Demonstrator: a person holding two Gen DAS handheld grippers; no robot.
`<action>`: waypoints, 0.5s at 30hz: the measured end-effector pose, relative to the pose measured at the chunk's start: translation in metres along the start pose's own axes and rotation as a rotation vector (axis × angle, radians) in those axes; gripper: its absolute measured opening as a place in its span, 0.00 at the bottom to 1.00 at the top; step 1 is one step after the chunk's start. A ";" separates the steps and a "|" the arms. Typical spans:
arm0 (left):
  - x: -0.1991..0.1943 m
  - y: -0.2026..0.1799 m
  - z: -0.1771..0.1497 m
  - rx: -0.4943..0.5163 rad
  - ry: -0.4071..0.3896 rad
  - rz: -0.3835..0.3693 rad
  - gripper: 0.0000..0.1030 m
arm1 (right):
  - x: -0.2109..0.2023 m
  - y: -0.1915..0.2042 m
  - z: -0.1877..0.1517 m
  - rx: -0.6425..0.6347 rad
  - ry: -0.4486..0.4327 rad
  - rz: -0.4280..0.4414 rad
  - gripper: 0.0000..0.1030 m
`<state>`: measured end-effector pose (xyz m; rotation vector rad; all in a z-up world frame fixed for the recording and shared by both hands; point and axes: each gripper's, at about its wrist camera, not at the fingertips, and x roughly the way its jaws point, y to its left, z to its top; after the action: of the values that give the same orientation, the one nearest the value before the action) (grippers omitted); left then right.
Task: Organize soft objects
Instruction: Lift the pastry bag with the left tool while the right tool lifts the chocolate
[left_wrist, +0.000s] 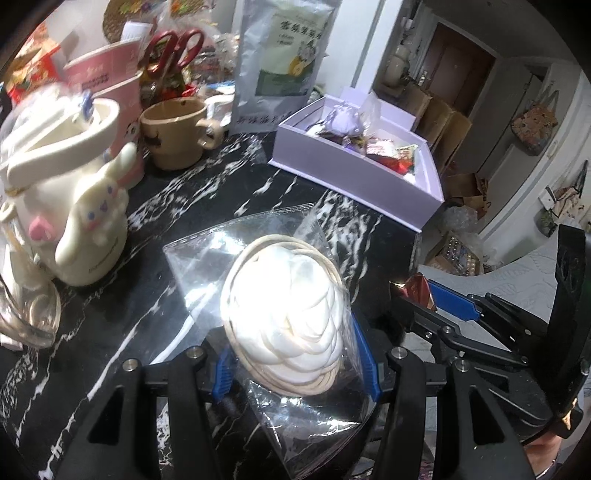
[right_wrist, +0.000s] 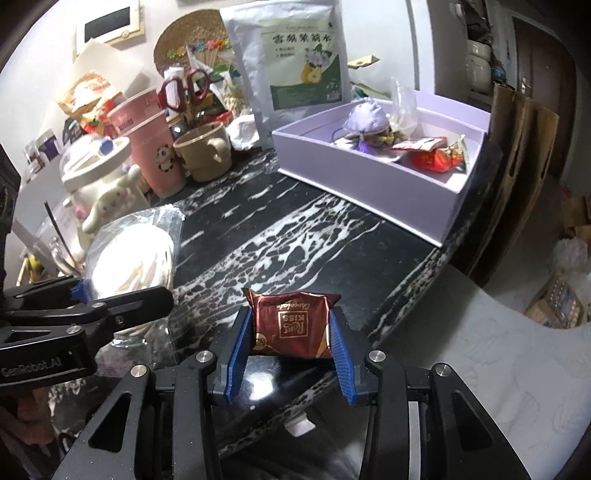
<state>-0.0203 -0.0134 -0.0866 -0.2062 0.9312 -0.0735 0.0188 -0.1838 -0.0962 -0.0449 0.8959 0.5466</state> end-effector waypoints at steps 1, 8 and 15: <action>-0.002 -0.003 0.002 0.010 -0.007 -0.005 0.52 | -0.005 -0.001 0.001 0.003 -0.009 0.001 0.39; -0.017 -0.032 0.023 0.084 -0.067 -0.058 0.52 | -0.044 -0.011 0.013 0.015 -0.096 -0.018 0.39; -0.032 -0.066 0.049 0.159 -0.137 -0.120 0.52 | -0.085 -0.027 0.029 0.033 -0.197 -0.040 0.39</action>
<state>0.0017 -0.0658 -0.0197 -0.1179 0.7717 -0.2408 0.0100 -0.2366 -0.0190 0.0207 0.7101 0.4894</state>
